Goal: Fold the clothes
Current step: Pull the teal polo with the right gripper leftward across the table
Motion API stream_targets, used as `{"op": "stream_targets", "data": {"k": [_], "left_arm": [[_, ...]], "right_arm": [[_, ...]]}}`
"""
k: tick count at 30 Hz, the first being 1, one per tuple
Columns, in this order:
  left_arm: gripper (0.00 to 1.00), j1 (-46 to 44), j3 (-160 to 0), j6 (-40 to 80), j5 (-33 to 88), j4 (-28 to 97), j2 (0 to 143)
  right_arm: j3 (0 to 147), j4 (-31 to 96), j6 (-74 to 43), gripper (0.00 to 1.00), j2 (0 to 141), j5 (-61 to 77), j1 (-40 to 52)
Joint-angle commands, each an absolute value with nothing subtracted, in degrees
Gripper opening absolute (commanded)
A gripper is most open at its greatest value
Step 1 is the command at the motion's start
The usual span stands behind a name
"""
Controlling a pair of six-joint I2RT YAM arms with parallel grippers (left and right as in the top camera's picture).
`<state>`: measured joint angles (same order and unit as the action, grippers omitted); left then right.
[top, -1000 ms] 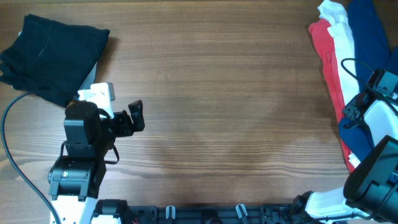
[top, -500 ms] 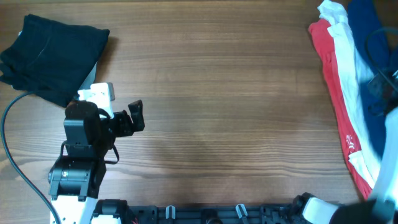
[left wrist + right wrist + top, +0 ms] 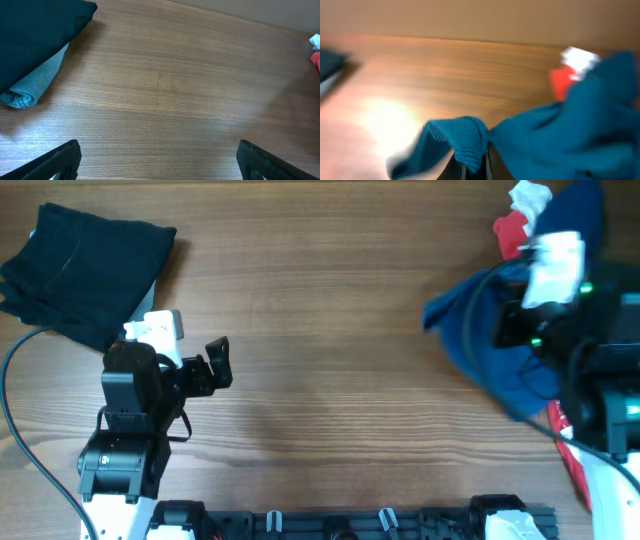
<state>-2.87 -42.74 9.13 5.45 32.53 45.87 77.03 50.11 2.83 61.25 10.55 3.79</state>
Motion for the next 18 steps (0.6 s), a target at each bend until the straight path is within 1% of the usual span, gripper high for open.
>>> {"op": "stream_targets", "data": {"k": [1, 8, 11, 13, 15, 18], "left_arm": [[1.0, -2.48, -43.72, 9.47, 4.91, 32.16, 45.89], [1.0, -2.5, -43.72, 9.5, 4.91, 32.23, 45.89], [1.0, -2.5, -43.72, 9.5, 4.91, 32.23, 45.89], [1.0, -2.5, -43.72, 9.5, 4.91, 32.23, 45.89], [1.0, -2.5, -43.72, 9.5, 4.91, 32.23, 45.89], [1.0, -2.5, -43.72, 9.5, 4.93, 32.42, 45.89]], "right_arm": [[77.93, 48.53, 2.02, 0.04, 63.33, 15.99, 11.25], [77.93, 43.48, -0.3, 0.05, 75.02, 16.01, 19.55], [77.93, 38.0, -2.02, 0.04, 80.36, 15.99, 21.52], [77.93, 31.86, -4.08, 0.04, 83.99, 16.14, 22.65], [77.93, 25.5, -5.13, 0.04, 86.85, 19.38, 23.68], [77.93, 20.78, -5.13, 0.05, 89.08, 21.91, 25.17]]}}
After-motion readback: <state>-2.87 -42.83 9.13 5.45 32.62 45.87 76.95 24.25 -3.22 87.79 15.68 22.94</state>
